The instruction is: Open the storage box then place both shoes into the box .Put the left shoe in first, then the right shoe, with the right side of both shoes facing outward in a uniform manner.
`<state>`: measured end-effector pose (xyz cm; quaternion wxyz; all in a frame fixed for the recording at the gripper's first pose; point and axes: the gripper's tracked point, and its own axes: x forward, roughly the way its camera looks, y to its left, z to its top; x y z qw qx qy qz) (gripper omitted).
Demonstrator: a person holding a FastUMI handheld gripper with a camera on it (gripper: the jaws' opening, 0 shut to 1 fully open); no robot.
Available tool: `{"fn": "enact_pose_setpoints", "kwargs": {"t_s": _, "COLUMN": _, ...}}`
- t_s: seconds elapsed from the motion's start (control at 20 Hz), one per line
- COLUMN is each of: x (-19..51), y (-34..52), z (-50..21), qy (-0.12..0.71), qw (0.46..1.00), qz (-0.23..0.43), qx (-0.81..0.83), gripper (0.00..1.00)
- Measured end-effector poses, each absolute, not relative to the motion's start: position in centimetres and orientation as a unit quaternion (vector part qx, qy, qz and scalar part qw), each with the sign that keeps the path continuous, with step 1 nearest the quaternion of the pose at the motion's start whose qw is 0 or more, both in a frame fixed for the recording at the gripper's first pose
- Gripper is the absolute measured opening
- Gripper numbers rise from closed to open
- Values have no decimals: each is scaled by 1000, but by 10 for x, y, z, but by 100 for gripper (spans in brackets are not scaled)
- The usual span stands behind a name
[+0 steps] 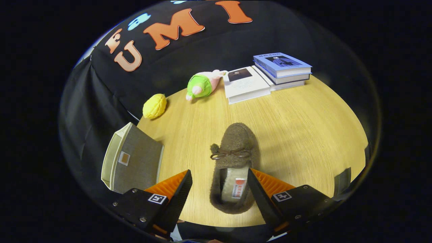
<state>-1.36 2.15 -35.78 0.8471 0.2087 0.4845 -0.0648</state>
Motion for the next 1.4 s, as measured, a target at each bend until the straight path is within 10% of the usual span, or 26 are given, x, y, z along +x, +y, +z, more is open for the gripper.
{"fn": "enact_pose_setpoints", "kwargs": {"t_s": 0.5, "x": -22, "y": -20, "z": -408, "qy": 522, "qw": 819, "qz": -111, "qx": 209, "gripper": 86}}
{"fn": "enact_pose_setpoints", "kwargs": {"t_s": 0.85, "x": -10, "y": -20, "z": -424, "qy": 509, "qw": 819, "qz": -117, "qx": 236, "gripper": 44}}
{"fn": "enact_pose_setpoints", "kwargs": {"t_s": 1.4, "x": -9, "y": -25, "z": -428, "qy": 505, "qw": 813, "qz": -139, "qx": 255, "gripper": 10}}
